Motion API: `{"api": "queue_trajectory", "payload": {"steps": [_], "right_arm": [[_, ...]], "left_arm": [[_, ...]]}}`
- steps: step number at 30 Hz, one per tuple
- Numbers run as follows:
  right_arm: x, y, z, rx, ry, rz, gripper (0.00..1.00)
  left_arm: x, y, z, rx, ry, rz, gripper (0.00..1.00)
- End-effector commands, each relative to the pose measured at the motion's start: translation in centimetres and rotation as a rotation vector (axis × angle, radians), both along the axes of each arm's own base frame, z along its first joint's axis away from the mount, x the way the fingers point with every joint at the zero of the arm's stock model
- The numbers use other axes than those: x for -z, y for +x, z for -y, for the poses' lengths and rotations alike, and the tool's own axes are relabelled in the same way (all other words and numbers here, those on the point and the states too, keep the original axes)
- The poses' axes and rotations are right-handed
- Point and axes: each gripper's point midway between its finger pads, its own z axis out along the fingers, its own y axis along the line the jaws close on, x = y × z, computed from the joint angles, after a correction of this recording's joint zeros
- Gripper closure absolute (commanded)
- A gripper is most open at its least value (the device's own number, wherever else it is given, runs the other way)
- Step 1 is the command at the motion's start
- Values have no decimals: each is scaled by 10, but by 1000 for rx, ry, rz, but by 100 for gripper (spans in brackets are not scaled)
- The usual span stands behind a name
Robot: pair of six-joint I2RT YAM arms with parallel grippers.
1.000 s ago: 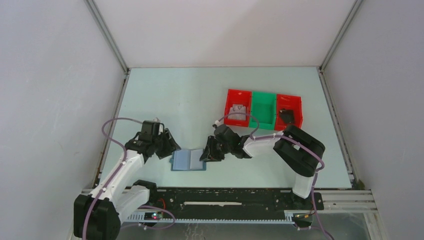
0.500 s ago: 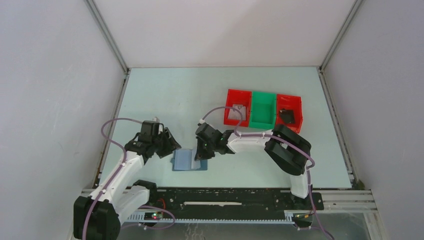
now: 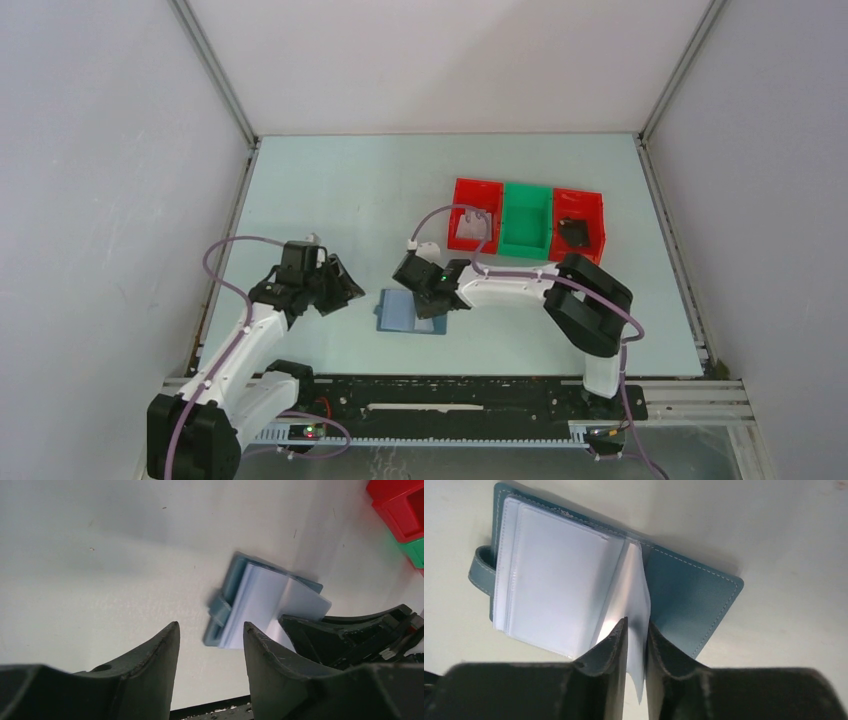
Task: Take the credit cards out of the card holder
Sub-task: Move the card holder to the center of the board, then reset both arms
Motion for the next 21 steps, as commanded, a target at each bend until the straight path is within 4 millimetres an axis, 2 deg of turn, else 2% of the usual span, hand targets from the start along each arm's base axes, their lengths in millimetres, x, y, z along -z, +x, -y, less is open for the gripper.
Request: {"api": "queue_trajectory", "payload": {"steps": [1, 4, 6, 12, 15, 18, 21], "right_arm": [[-17, -2, 47, -16, -125, 81, 66], [-52, 4, 50, 6, -61, 136, 55], [-74, 10, 55, 31, -18, 160, 52], [-141, 31, 89, 142, 81, 288, 43], [-180, 43, 116, 215, 138, 397, 40], [-225, 52, 157, 325, 217, 516, 39], [-257, 53, 200, 438, 291, 630, 36]], "left_arm": [[-17, 7, 4, 24, -26, 61, 45], [-40, 13, 7, 58, -32, 138, 45], [-59, 16, 8, 81, -27, 205, 45], [-113, 20, 7, 143, -1, 392, 42], [-136, 20, 2, 147, 29, 458, 42], [-155, 21, -5, 132, 69, 505, 41], [-171, 22, -13, 116, 109, 556, 41]]}}
